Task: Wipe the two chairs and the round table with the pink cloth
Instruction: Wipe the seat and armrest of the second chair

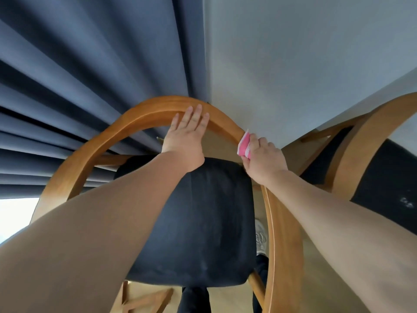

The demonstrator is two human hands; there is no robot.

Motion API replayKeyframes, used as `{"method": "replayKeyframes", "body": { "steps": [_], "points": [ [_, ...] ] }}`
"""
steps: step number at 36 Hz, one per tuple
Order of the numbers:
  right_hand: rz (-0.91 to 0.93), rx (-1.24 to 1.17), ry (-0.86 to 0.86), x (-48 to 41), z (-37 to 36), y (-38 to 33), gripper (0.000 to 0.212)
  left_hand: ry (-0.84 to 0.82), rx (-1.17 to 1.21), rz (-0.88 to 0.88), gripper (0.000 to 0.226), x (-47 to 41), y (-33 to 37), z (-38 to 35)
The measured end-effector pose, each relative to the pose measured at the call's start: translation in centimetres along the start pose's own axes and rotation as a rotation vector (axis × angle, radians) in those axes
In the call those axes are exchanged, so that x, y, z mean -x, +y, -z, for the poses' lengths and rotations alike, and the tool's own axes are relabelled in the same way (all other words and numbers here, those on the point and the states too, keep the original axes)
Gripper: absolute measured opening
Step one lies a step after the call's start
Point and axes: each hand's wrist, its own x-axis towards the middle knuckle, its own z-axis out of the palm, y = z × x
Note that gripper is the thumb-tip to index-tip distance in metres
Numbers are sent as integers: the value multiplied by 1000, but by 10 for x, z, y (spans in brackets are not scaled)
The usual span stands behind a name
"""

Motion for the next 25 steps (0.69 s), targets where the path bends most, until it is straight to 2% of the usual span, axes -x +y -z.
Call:
{"method": "replayKeyframes", "body": {
  "steps": [11,20,25],
  "points": [
    [-176,26,-27,49,-12,9,82,24,-5,11,99,-1,5,-3],
    [-306,57,-8,90,-25,6,87,72,-49,-18,101,-2,2,-9],
    [-312,65,-15,96,-27,7,87,81,-58,-14,99,-2,4,-8]
  ]
}}
